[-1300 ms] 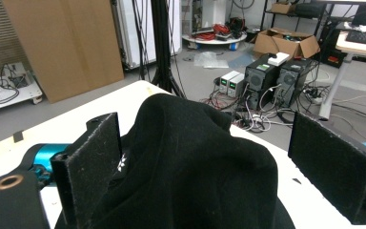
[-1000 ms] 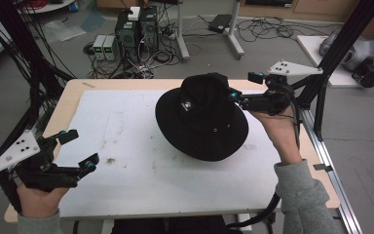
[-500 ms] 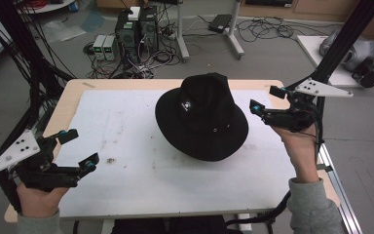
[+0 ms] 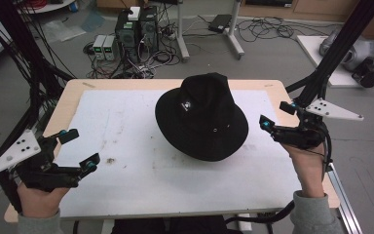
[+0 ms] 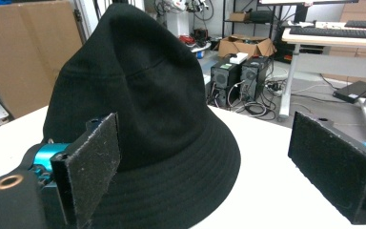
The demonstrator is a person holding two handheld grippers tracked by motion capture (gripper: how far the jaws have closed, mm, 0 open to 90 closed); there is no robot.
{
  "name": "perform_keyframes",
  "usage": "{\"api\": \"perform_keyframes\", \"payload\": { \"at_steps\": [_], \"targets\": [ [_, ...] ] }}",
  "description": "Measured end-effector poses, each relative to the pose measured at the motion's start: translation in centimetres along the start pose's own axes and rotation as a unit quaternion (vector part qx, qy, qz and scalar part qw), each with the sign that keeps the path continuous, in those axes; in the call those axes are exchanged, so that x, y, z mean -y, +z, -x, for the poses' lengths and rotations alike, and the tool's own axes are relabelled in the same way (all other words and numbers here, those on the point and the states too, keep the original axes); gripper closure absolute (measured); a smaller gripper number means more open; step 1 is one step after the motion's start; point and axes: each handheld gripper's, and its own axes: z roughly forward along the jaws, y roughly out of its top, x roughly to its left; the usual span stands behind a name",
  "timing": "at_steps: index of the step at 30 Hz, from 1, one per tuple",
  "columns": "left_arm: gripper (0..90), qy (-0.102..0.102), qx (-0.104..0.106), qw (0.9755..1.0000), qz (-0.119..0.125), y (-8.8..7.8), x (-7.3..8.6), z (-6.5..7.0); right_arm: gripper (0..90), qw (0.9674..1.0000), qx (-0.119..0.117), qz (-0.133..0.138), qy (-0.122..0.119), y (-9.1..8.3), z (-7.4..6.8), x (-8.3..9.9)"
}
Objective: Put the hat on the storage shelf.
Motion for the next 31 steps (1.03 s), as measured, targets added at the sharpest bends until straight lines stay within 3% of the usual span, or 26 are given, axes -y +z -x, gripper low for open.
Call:
{"api": "perform_keyframes", "payload": {
  "at_steps": [10, 16, 31],
  "targets": [
    [2.3, 0.002, -0.002, 1.0, 0.004, 0.1, -0.2, 0.1, 10.3, 1.0, -0.003, 0.003, -0.009, -0.6, 0.1, 0.7],
    [2.3, 0.002, -0.003, 1.0, 0.009, -0.2, -0.4, 0.0, 10.3, 0.9998, -0.016, -0.005, -0.012, -1.2, 0.0, 1.1],
    [2.3, -0.001, -0.011, 0.9999, 0.01, -0.2, -0.4, -0.2, 10.3, 0.9994, -0.031, -0.003, -0.013, -1.0, -0.1, 1.1]
  ]
}}
